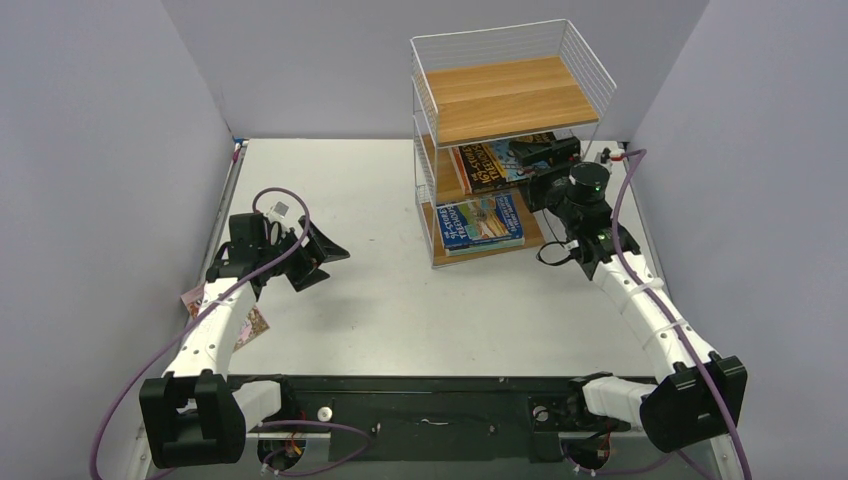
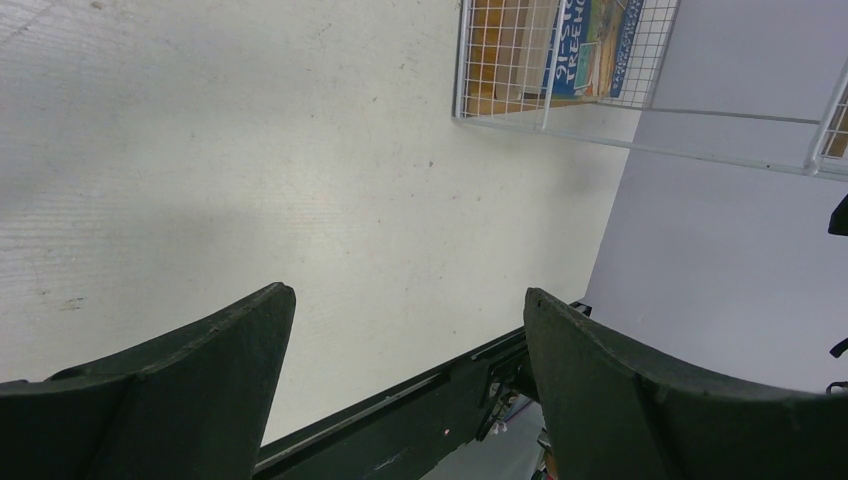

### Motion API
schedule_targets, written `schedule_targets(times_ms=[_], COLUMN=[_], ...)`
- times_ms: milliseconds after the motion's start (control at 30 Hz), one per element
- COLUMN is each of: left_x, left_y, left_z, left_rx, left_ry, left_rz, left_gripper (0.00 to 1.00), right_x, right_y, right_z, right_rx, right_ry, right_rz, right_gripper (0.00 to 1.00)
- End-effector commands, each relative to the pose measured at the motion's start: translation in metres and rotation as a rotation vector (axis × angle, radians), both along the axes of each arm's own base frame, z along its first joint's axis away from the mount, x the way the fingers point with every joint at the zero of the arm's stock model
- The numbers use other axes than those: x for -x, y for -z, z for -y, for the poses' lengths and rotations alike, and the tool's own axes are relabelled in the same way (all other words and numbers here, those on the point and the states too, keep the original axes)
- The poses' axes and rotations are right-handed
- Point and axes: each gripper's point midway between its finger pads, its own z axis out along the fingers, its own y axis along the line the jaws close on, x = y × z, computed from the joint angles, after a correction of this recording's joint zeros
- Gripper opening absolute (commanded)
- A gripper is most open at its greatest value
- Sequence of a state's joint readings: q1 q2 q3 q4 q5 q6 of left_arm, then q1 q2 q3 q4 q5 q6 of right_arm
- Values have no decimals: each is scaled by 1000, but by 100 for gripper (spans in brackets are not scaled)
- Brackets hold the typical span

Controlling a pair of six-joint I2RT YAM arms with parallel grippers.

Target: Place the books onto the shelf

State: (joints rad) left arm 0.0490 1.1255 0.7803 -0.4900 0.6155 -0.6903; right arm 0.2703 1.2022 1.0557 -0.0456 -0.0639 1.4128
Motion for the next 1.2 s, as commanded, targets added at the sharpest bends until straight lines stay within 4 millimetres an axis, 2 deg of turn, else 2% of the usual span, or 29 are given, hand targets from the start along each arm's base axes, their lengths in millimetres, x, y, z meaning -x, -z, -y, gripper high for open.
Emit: schedule_targets(times_ms=[0, 67, 100, 133, 200, 233, 267, 333, 533, 733, 933, 1167], left_x=[-3, -3, -3, -3, -3, -3, -3, -3, -3, -2, -2, -1], left_y=[-9, -7, -7, -6, -6, -5, -5, -5, -4, -2, -5, -3], left_z=[0, 0, 0, 1, 1, 1, 1, 0, 0, -1, -3, -6], left_rx=[7, 8, 9, 11, 13, 12, 12, 12, 9, 10, 4, 0], left_ry=[15, 15, 15, 15, 14, 14, 13, 13, 11, 10, 10, 3], left_rz=[46, 43, 41, 40, 38, 38, 36, 35, 38, 33, 38, 33], left_gripper=[83, 83, 82, 82, 82, 82, 82, 82, 82, 82, 82, 82], right_x=[12, 14, 15, 15, 17, 19, 19, 21, 22, 15, 6, 3], right_y=[-14, -8, -14, -11, -7, -7, -3, -3, -7, -11, -27, -20], right_z=[-7, -11, -12, -12, -12, -12, -12, -10, -10, -11, -13, -15], right_rx=[2, -10, -20, -21, -22, -23, -26, -37, -53, -83, -104, -105], right_ry=[-56, -69, -73, -73, -74, -73, -72, -68, -63, -47, -63, -90], right_rz=[51, 41, 65, 62, 58, 58, 47, 51, 61, 67, 90, 68], right_gripper=[77, 69, 64, 61, 43, 38, 29, 20, 1, 0, 0, 0])
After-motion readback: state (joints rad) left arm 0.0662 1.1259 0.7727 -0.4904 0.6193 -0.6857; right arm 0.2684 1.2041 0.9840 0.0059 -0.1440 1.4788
